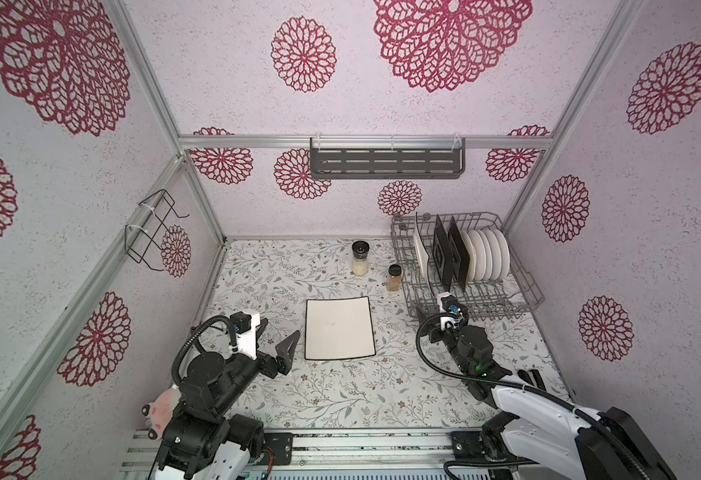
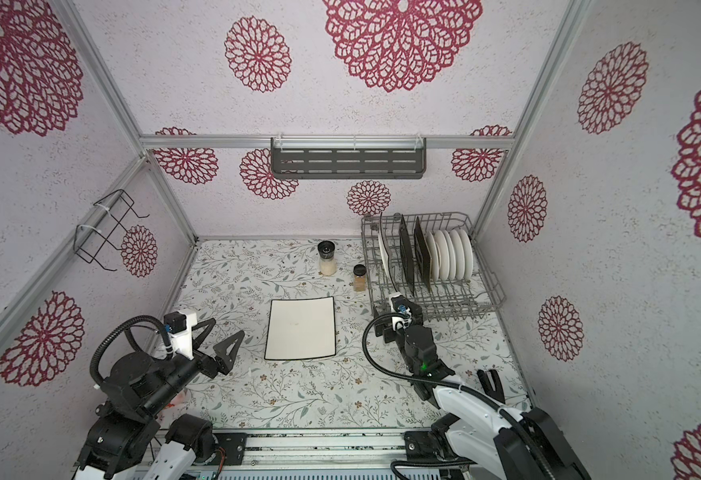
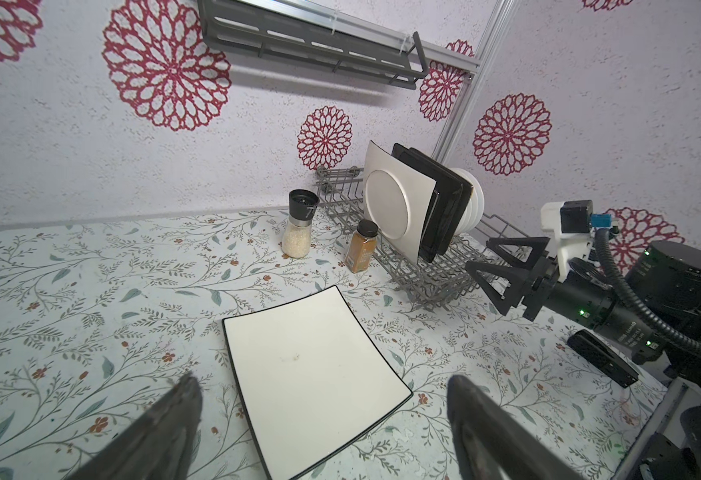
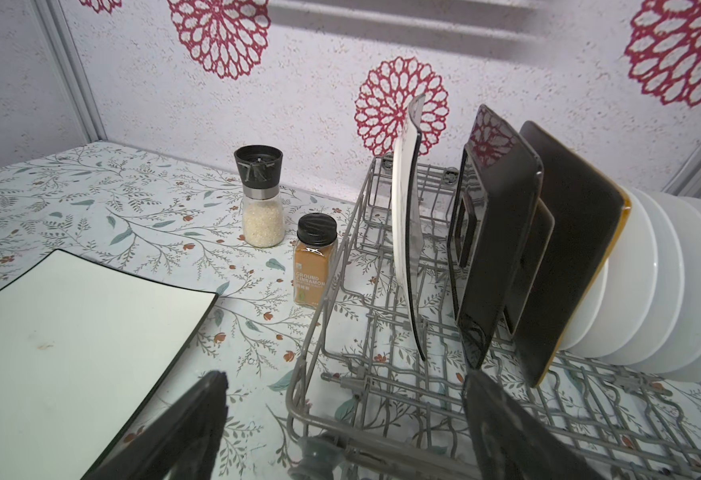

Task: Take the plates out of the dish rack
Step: 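Move the right gripper down to the front white square plate in the rack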

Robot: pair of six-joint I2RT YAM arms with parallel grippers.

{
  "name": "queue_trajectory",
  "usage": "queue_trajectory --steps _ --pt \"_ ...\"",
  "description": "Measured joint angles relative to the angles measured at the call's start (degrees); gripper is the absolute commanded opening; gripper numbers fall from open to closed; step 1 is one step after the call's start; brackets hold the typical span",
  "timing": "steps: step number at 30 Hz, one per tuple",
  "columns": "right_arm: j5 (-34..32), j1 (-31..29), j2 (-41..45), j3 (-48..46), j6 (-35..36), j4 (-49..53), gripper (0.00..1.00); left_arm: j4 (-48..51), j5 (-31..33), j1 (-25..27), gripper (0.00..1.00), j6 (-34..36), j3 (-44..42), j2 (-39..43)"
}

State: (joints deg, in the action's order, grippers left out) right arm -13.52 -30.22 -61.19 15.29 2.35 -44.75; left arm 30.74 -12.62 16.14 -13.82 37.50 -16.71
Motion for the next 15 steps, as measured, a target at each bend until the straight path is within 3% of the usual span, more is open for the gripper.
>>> queue_trajectory --steps 15 --pt "3.52 3.96 -16.61 6.01 -2.03 -12.98 0.87 0.13 2.36 0.50 0.94 0.35 0.00 -2.73"
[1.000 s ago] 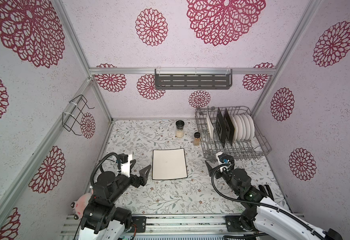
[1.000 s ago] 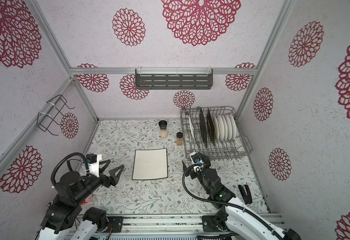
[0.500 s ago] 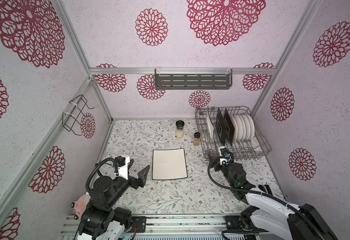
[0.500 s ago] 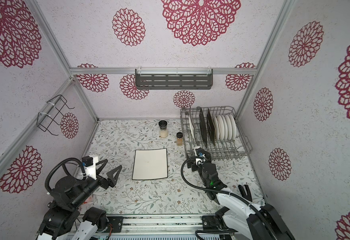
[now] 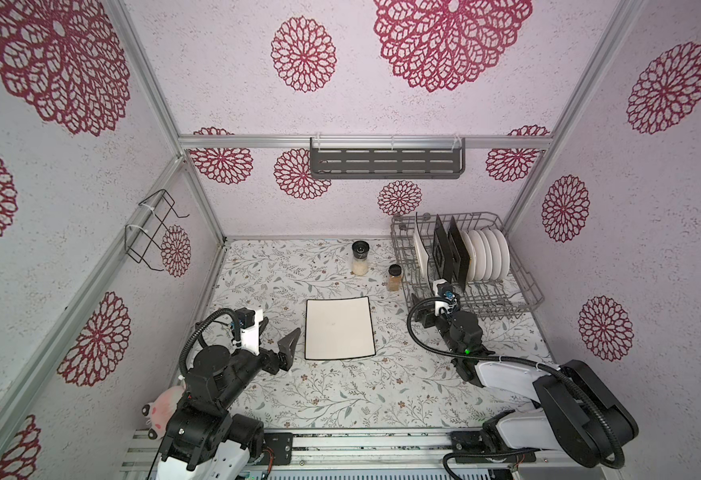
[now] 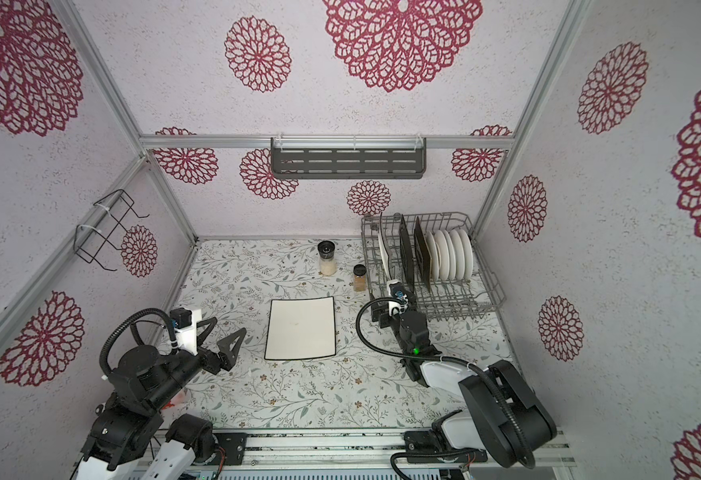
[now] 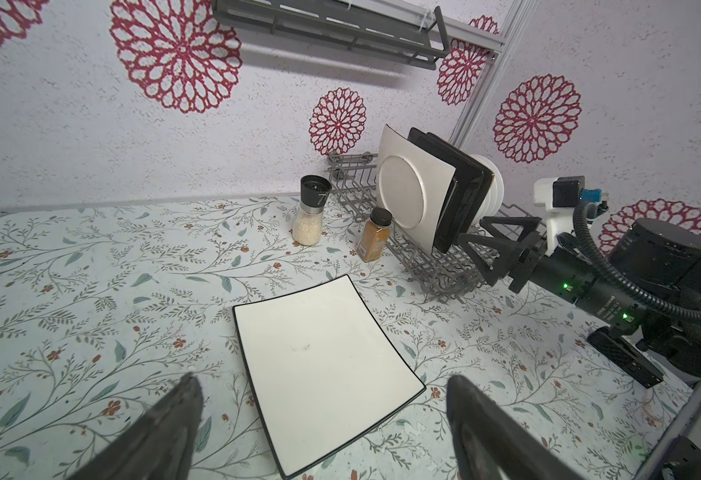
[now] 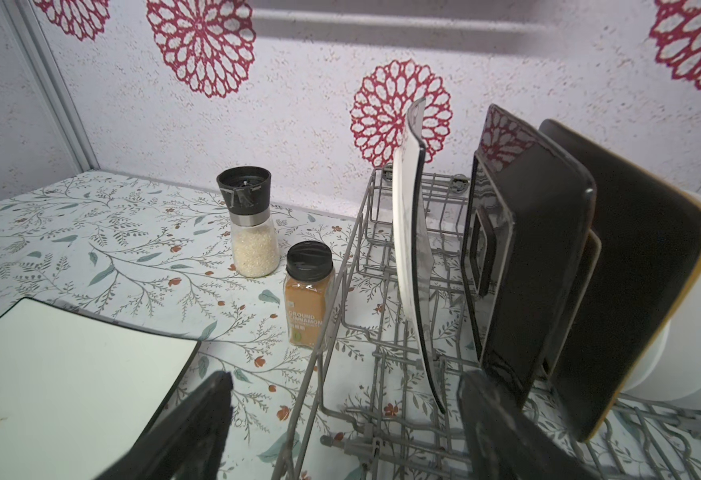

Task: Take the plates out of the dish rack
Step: 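Move the right gripper down to the front white square plate in the rack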

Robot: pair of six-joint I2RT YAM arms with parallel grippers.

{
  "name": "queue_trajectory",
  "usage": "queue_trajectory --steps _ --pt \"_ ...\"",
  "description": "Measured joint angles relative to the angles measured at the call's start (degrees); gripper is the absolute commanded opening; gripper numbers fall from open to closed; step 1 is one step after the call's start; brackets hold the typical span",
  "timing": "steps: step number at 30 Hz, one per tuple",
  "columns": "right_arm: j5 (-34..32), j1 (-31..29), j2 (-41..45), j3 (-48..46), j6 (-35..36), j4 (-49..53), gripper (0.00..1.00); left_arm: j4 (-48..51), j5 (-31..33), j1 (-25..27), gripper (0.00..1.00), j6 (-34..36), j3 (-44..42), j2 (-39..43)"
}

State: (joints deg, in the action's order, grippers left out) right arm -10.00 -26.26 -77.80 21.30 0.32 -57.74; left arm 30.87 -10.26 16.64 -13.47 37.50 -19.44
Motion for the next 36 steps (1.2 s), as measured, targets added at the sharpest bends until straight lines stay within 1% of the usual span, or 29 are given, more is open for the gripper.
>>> queue_trajectory --steps 8,21,30,33,36 --pt "2.38 2.69 -7.08 3.74 0.07 -3.89 0.84 0.76 0.87 0.17 0.94 0.07 0.02 -2.45" --pt "4.83 5.62 -14.47 8.41 0.07 -6.73 0.80 2.03 1.14 1.01 0.96 0.24 0.26 -6.10" --pt "6.64 6.62 -20.81 12.96 0.02 -10.25 0.72 2.49 1.70 1.60 0.98 0.42 0.26 -6.32" --pt "7.87 7.30 -23.34 14.97 -0.35 -11.52 0.68 2.54 1.77 1.66 0.99 0.42 0.26 -7.19" --pt "8.94 7.93 -25.18 16.46 -0.50 -11.91 0.62 2.62 1.81 1.75 0.99 0.42 0.28 -8.00"
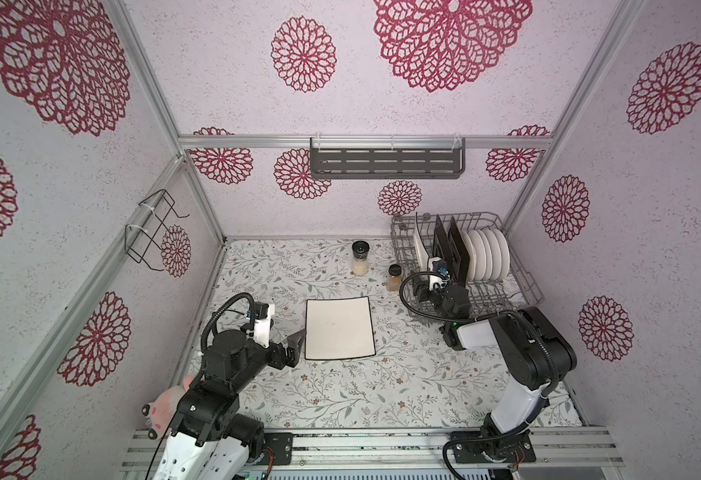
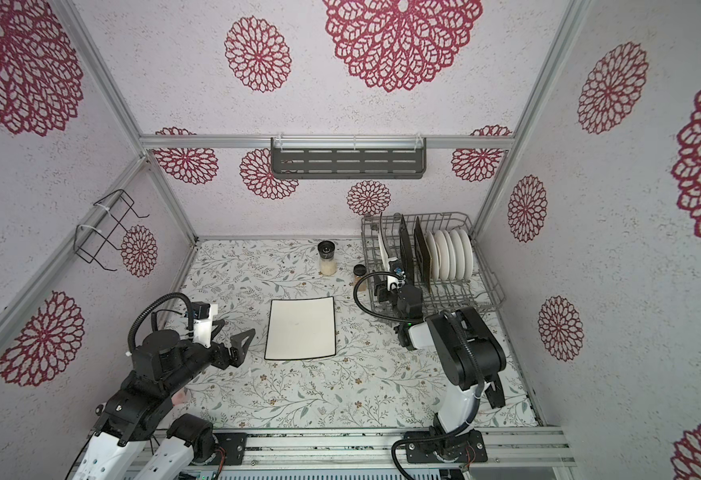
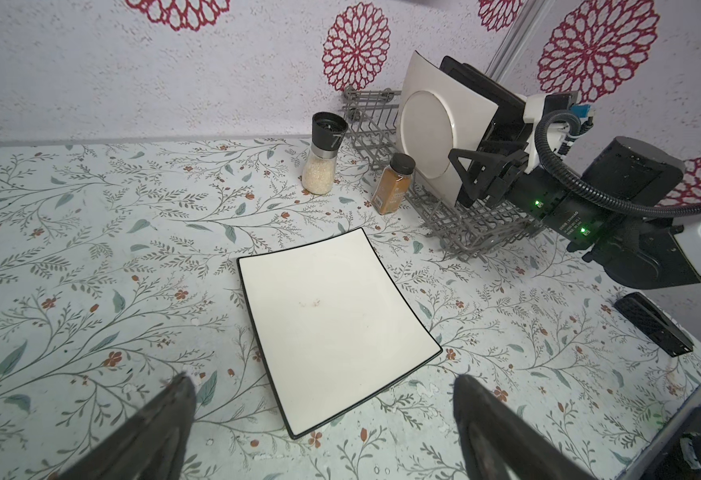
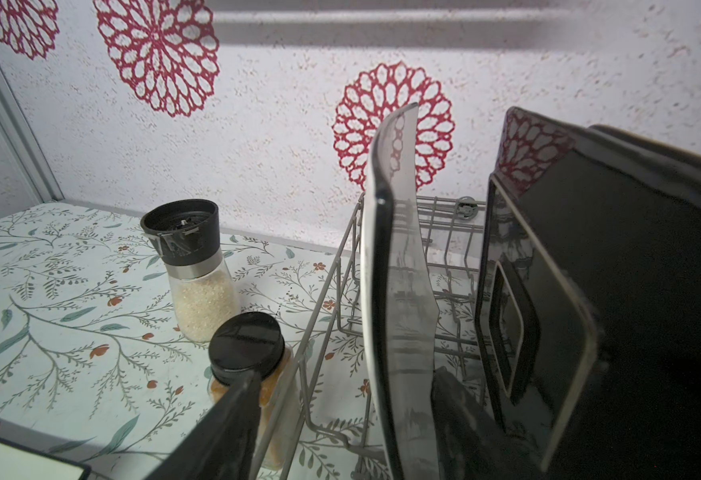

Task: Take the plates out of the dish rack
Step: 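Move the right gripper down to the front white square plate in the rack, then close the right gripper on the top edge of the white square plate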

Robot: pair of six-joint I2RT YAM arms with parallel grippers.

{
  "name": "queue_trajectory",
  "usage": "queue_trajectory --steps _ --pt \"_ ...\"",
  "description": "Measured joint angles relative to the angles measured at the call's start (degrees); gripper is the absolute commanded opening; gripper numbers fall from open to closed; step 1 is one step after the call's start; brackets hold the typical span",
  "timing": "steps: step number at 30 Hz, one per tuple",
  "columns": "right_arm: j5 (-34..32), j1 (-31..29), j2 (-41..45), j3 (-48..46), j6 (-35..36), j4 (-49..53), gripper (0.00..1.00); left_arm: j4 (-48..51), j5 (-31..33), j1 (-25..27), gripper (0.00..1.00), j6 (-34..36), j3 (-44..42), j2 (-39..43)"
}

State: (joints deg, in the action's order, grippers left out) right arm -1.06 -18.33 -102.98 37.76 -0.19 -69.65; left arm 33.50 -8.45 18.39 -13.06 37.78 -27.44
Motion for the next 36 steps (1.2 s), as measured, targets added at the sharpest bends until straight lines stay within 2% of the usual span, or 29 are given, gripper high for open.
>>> queue_trajectory --steps 19,36 --pt "2.40 1.40 -5.57 4.02 -1.79 -2.62 0.35 0.26 0.33 0.11 1.00 0.09 0.00 -1.60" --pt "4.48 2.82 -7.61 4.90 -2.73 -3.93 0.19 0.28 1.29 0.76 1.00 0.24 0.00 -2.16"
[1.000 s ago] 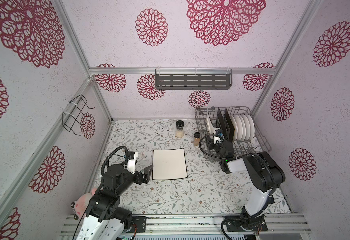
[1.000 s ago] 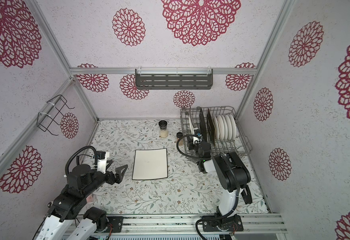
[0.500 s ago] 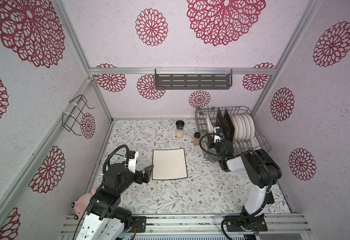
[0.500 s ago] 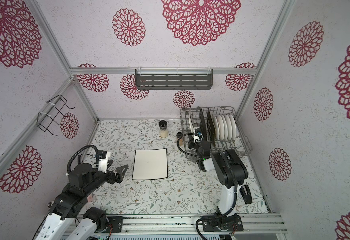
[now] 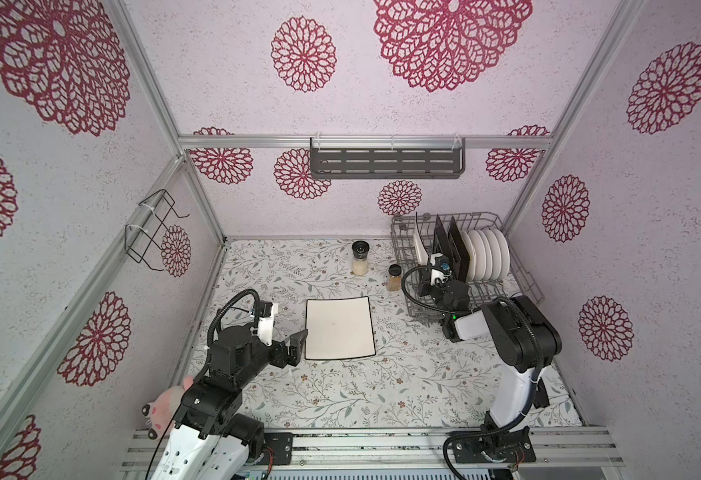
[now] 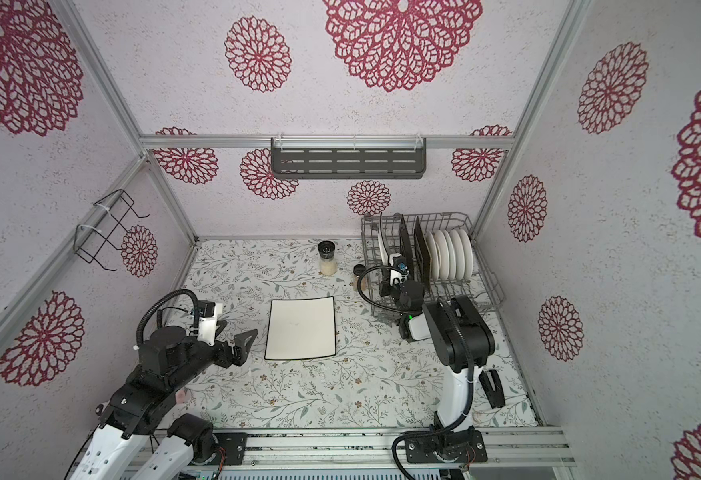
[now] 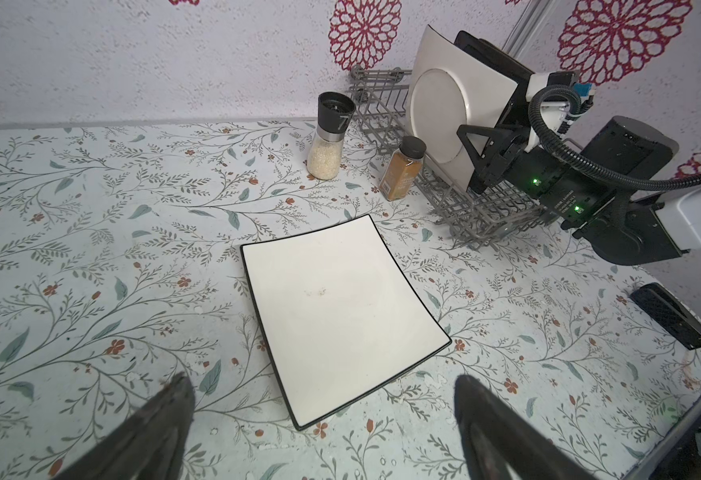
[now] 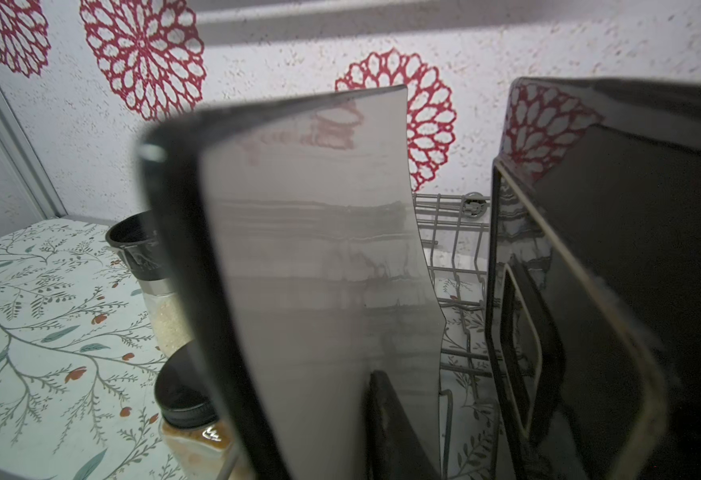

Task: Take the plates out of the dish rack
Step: 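Close the right gripper on the top edge of the white square plate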

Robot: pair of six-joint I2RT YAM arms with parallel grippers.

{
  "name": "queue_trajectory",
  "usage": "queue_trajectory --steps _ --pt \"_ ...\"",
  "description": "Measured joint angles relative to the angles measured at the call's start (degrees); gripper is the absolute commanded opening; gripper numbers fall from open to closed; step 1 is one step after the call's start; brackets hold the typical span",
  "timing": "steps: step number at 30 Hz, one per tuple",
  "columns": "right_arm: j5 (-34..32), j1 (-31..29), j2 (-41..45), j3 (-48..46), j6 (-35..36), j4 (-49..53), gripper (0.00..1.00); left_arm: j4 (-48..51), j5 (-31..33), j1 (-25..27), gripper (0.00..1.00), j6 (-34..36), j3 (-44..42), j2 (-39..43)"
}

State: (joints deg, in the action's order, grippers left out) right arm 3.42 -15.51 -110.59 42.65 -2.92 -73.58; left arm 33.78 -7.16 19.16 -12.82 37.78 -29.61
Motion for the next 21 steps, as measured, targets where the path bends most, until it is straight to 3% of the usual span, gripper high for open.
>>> queue_trajectory --steps 21 --pt "-1.27 1.01 1.20 2.78 1.88 5.57 0.05 -0.15 -0.35 0.09 0.98 0.42 0.00 2.58"
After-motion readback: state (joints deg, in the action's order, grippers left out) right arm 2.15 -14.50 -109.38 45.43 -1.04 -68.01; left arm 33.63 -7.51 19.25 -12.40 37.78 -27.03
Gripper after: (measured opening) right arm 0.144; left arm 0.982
